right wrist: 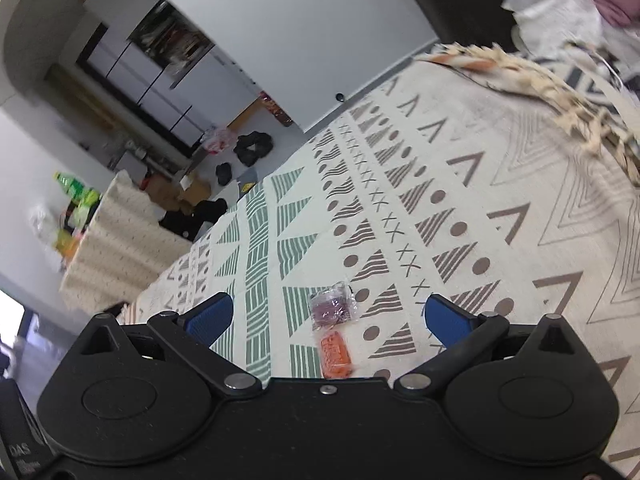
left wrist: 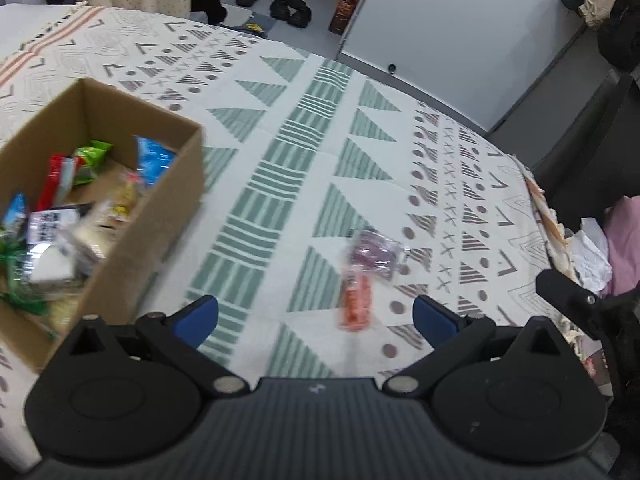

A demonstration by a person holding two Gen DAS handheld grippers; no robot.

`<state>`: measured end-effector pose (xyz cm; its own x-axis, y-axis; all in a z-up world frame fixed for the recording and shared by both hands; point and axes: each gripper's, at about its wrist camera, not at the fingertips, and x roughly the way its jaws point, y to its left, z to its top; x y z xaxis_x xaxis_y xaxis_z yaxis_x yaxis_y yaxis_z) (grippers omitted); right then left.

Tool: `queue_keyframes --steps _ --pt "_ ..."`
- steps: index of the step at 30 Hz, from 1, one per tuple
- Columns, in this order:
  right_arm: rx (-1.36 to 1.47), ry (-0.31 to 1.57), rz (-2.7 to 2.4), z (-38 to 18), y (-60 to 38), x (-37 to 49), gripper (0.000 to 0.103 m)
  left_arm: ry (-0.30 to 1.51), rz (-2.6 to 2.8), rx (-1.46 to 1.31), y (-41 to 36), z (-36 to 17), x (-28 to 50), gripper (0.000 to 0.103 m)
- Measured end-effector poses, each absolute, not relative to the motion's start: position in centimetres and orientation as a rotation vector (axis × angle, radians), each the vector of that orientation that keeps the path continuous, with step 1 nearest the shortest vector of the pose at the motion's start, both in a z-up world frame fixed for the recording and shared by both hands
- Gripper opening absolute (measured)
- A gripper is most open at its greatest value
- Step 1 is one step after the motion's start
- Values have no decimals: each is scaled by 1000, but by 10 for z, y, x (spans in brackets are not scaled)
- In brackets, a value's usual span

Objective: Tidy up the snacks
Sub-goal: 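Move both grippers back over the purple and orange candies, then grasp orange candy with left gripper while right gripper grasps purple candy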

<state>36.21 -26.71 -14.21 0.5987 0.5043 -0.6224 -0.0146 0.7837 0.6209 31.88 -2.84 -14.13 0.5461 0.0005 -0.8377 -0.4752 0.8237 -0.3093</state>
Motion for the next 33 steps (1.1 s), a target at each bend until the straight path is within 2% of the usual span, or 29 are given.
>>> queue_keyframes --steps 5,8,10,12,18,23,24,25,26,27,33 --pt "653 894 285 -151 -274 367 101 953 270 -594 -41 -156 335 99" --pt "672 908 264 -159 -276 372 95 951 260 -602 -46 -167 347 86" --pt "672 912 255 -162 -276 375 94 973 240 -625 -49 -178 355 73" --pt "661 921 253 -165 -273 378 92 1002 231 -634 -50 -190 364 66" --pt "632 949 245 -177 -263 388 90 1075 200 -631 -56 -219 388 56" --pt "610 962 242 -187 -254 398 90 1091 195 -578 -60 -232 400 52" --pt "606 965 245 -189 -251 399 90 1093 201 -553 -61 -233 401 45" --pt "601 965 248 -191 -249 400 90 1100 211 -533 -61 -233 403 32" --pt "596 966 252 -192 -246 402 90 1109 232 -518 -59 -234 404 24" --pt "593 964 257 -193 -243 403 90 1113 242 -521 -55 -234 405 19" --pt "582 956 278 -200 -228 408 90 1063 224 -531 -33 -225 402 18"
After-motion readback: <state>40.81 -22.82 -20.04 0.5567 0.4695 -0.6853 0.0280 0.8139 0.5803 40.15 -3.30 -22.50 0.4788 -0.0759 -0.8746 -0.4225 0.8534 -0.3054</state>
